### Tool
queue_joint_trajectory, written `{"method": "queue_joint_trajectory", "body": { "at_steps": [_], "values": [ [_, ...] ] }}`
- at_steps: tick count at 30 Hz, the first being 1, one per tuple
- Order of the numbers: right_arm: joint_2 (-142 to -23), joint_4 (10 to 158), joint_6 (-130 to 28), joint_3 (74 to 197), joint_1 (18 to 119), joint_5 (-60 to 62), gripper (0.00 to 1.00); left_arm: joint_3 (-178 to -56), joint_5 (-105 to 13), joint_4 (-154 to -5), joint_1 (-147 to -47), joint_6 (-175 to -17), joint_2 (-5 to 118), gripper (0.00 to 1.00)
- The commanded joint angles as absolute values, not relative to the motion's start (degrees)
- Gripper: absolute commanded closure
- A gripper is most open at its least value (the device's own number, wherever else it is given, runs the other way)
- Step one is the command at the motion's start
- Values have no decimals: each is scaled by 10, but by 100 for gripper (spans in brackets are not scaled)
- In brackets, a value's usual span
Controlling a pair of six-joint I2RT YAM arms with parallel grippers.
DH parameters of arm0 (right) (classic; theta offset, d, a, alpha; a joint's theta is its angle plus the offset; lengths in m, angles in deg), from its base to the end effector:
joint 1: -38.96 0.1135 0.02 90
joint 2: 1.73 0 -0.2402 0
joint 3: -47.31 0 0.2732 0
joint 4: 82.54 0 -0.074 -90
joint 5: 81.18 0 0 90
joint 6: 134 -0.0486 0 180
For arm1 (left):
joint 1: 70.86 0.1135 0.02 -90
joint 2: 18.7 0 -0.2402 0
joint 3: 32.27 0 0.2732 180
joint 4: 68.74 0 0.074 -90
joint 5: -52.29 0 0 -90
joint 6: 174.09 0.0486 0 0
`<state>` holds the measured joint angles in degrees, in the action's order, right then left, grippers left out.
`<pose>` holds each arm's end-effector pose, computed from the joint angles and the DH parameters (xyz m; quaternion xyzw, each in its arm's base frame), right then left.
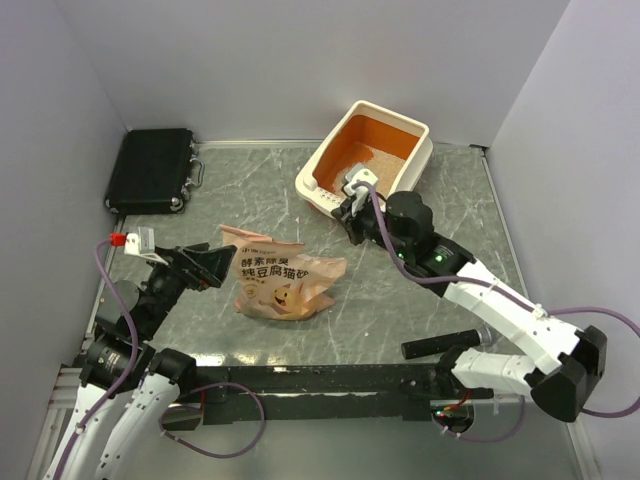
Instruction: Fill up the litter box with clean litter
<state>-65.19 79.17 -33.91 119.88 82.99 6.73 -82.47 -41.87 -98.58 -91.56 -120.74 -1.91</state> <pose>0.2169 0.2122 0.3521 -0.3569 0.6726 0.2025 0.6159 0.1300 -0.0529 0.3409 -0.0687 0.6813 -0.3713 0.6271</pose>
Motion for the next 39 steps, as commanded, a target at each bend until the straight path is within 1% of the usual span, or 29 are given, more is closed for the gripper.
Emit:
{"method": "queue_joint_trajectory", "body": {
  "at_steps": [1,6,9,13,17,23,35,39],
  "values": [
    [-690,770,-377,1215,805,-75,100,-824,-429,-973,-917,-1207,-12,5],
    [-722,778,-390,1207,750,-278,100,-820,-429,-978,-916,-1209,-22,4],
    [-737,778,-395,1199,729,-356,100,-819,-430,-979,-917,-1211,-24,4],
    [-770,772,-386,1214,708,-425,100,-819,-439,-975,-917,-1211,-17,4],
    [-827,725,-356,1262,709,-459,100,-819,-446,-972,-916,-1210,-16,4],
    [-860,752,-362,1263,710,-472,100,-817,-450,-969,-917,-1212,-17,4],
    [-887,756,-352,1269,731,-495,100,-818,-454,-969,-917,-1210,-13,4],
    [-892,723,-330,1272,746,-485,100,-819,-453,-970,-916,-1210,-13,4]
  ]
}}
